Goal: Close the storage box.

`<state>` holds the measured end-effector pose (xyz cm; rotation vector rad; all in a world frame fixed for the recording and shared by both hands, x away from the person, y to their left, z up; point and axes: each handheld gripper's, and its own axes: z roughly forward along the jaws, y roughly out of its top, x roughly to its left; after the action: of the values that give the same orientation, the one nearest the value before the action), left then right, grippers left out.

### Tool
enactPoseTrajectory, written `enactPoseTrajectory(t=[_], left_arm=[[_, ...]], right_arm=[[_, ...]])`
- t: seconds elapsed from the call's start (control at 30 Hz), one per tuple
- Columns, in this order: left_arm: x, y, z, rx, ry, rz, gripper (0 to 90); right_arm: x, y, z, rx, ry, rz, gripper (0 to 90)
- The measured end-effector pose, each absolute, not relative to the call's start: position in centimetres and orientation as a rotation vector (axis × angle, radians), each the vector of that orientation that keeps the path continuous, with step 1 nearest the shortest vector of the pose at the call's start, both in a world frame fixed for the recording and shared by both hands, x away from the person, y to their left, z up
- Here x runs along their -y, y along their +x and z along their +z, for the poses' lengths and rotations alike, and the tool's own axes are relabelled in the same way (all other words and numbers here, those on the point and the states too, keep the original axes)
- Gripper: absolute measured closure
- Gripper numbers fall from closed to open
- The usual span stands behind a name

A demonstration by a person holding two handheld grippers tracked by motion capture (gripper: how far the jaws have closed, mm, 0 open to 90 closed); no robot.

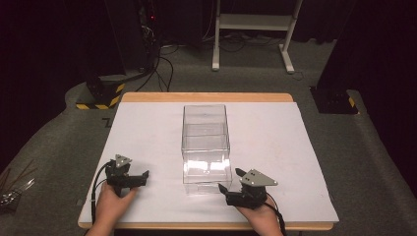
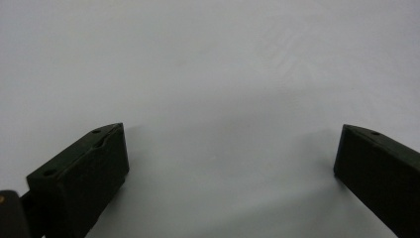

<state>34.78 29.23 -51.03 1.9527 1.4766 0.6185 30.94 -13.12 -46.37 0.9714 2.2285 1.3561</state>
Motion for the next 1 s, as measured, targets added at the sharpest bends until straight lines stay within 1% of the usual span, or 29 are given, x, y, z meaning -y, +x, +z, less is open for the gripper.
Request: enactPoseTrajectory(t=[1.0], left_arm=[[-29.2, 34.8, -51.0, -1.477, 1.952, 0.618, 0.6]], right_arm=[[12.6, 33.2, -45.5, -2.256, 0.958, 1.294, 19.2]])
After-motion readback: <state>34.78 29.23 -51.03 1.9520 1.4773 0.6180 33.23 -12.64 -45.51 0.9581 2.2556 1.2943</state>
